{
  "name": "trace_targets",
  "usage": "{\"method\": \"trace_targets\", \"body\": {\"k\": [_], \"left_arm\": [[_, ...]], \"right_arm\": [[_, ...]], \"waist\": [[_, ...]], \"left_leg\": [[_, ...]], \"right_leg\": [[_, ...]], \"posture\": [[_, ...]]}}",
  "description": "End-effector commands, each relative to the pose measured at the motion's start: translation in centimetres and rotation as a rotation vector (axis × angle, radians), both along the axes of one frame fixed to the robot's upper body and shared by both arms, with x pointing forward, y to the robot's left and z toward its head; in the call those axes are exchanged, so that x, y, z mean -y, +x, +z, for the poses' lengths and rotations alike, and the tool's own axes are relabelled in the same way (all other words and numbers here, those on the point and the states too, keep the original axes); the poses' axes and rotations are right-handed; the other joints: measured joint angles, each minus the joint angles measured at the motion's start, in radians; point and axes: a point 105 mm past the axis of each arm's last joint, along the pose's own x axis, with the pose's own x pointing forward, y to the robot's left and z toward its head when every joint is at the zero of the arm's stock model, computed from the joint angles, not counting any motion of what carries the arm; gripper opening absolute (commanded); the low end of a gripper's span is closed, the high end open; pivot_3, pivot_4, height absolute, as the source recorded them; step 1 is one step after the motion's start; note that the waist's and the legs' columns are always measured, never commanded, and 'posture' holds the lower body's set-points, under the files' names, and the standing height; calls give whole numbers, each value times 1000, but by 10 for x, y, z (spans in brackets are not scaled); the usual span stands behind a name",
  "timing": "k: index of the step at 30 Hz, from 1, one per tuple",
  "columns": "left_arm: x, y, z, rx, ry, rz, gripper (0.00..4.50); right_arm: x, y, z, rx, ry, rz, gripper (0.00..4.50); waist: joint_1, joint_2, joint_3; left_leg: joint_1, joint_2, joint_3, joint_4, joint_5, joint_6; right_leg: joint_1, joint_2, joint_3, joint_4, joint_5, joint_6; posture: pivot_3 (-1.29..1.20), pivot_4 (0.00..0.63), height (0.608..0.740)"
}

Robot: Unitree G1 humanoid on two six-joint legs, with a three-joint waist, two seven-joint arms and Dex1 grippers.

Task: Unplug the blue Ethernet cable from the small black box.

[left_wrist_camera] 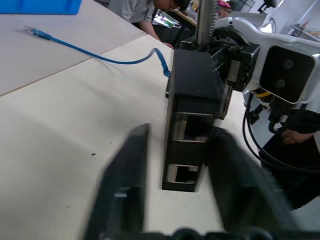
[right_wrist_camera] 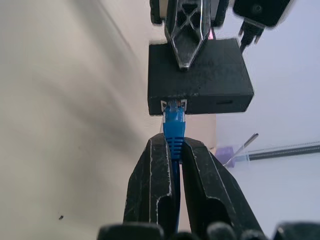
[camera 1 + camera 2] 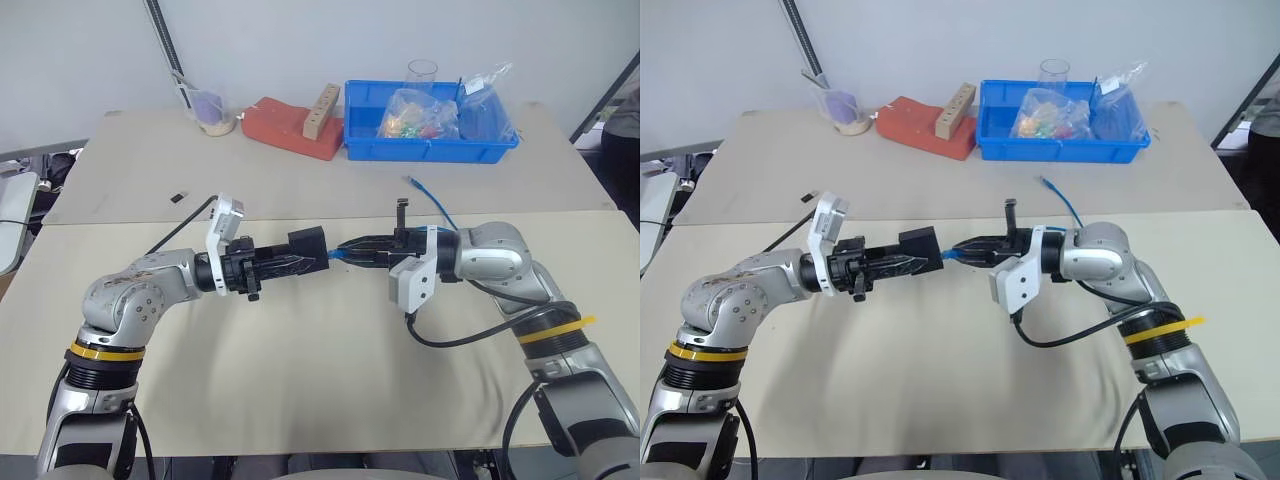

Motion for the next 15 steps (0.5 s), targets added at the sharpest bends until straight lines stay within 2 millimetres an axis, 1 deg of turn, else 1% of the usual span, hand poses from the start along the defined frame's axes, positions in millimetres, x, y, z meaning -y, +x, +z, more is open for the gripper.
{"method": "trace_targets", "body": {"k": [1,4,8,11,13,15], "left_arm": [[0,-3,4,27,13,-9,525],[1,-6,3,27,9,-12,525],[2,-4,2,48,18,7,525],[5,-7,3,72,30,-16,525],[7,-11,5,85,33,-40,525],[8,-14,5,107,52,-62,525]], "right_arm": [[-1,-6,14,30,57,23,0],[-1,-7,14,29,55,26,0],[0,-6,14,26,45,27,0],[2,-5,13,-11,35,25,0],[3,-6,12,-52,30,23,954],[5,-7,9,-103,-5,22,1579]], "waist": [[0,0,0],[0,0,0],[0,0,0],[0,0,0],[0,0,0],[0,0,0]], "left_leg": [[0,0,0,0,0,0],[0,0,0,0,0,0],[0,0,0,0,0,0],[0,0,0,0,0,0],[0,0,0,0,0,0],[0,0,0,0,0,0]], "right_leg": [[0,0,0,0,0,0],[0,0,0,0,0,0],[0,0,0,0,0,0],[0,0,0,0,0,0],[0,0,0,0,0,0],[0,0,0,0,0,0]], "posture": [[0,150,740],[0,150,740],[0,150,740],[0,150,740],[0,150,740],[0,150,740]]}}
